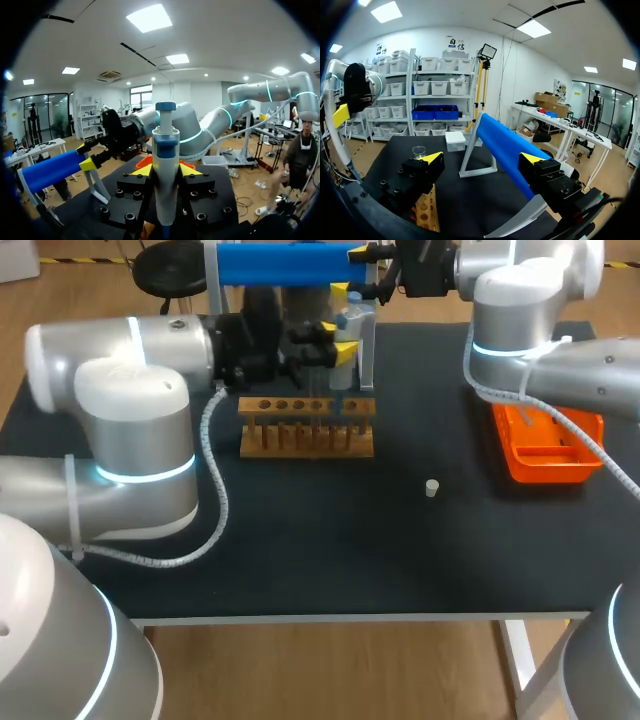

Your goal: Invert the test tube, pick up the pipette, mount the tip to pipette, aspirate from beaker and dispense into the tube, eject the tip, return the pipette, and cap with the stopper.

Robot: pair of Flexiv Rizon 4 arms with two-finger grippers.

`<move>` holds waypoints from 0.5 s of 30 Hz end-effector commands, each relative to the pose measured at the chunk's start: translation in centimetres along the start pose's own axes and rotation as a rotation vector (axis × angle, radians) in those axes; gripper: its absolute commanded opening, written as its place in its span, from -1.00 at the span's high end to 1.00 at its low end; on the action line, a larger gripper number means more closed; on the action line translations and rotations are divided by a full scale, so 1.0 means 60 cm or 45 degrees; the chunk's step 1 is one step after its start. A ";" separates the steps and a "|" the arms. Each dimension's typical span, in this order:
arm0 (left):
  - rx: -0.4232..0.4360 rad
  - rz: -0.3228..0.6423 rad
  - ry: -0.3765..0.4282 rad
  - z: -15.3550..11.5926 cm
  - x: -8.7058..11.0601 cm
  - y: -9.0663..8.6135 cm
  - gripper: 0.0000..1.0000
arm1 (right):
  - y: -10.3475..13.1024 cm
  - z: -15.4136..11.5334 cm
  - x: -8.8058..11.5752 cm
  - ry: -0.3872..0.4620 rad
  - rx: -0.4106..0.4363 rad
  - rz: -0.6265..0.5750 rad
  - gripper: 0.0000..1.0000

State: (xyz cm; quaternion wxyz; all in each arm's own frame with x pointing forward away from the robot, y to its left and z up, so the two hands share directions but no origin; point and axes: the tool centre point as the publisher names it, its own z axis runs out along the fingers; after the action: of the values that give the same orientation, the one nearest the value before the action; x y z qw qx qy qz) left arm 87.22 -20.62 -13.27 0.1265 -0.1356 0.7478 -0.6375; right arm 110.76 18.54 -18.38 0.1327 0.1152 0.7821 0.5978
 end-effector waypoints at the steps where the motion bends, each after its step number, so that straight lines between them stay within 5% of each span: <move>1: -0.018 -0.001 -0.096 -0.082 -0.002 0.000 1.00 | 0.000 -0.001 0.001 0.000 0.002 -0.001 -1.00; 15: -0.045 0.007 -0.386 -0.164 -0.096 0.012 1.00 | 0.000 -0.001 0.001 0.000 0.002 -0.001 -1.00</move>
State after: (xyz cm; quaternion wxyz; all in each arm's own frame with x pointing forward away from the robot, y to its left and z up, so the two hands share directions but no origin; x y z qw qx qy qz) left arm 89.09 -9.85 -12.22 0.2357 -0.2313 0.7360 -0.5910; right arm 110.76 18.54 -18.38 0.1327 0.1152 0.7821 0.5978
